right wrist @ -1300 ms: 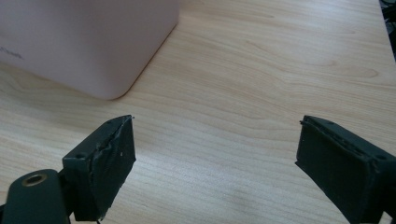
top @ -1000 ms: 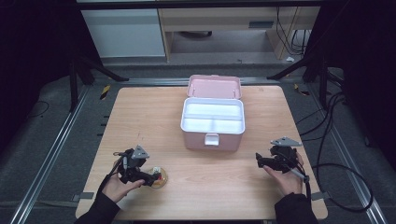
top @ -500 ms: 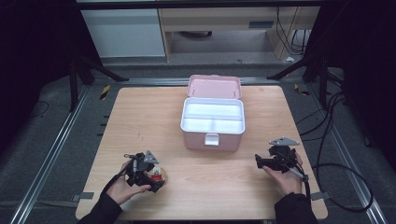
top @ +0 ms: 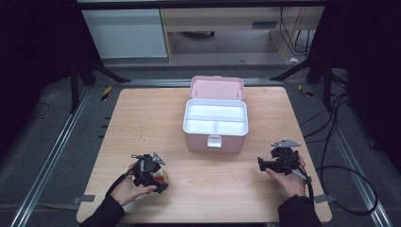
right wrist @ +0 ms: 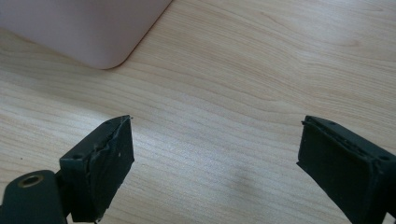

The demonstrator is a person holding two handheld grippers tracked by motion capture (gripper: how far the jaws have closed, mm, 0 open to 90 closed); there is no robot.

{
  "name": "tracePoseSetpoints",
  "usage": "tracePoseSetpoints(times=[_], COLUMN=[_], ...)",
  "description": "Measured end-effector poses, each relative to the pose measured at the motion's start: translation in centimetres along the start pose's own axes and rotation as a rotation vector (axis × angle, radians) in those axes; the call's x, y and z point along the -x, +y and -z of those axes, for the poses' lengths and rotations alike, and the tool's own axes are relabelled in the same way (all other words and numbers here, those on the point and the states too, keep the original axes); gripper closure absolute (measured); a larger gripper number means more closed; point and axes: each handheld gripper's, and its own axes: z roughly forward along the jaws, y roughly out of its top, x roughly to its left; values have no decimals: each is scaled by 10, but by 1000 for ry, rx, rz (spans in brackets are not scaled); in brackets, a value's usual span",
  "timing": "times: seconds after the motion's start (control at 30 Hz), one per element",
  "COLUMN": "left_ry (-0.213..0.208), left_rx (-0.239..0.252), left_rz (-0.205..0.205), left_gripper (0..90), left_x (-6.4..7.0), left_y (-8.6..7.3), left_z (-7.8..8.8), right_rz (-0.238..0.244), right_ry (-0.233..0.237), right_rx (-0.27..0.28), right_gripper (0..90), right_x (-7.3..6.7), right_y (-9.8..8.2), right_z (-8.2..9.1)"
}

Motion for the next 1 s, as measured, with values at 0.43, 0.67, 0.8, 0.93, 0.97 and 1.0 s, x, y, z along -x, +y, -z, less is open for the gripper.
tracePoseSetpoints(times=[0.43,0.67,0.8,0.93,0.97,1.0], left_ry=[113,142,135,143,148,155], left_rx=[23,-19,-20,-7,1,15], left_rz=[135,209,208,202,203,203], left_gripper=[198,197,194,117,103,96], left_x=[-45,-69,-70,-69,-68,-68], left_y=[-25,-42,-42,-41,-41,-40], left_z=[27,20,20,23,25,28], right_rz=[5,8,12,13,11,11], right_ry=[-3,-3,0,4,4,9], right_rx=[-1,2,4,11,19,24], right_gripper=[109,114,115,114,115,115], right_x=[0,0,-1,-1,-1,-1], right_y=[0,-1,-1,-1,-1,0], right_z=[1,1,0,0,1,2])
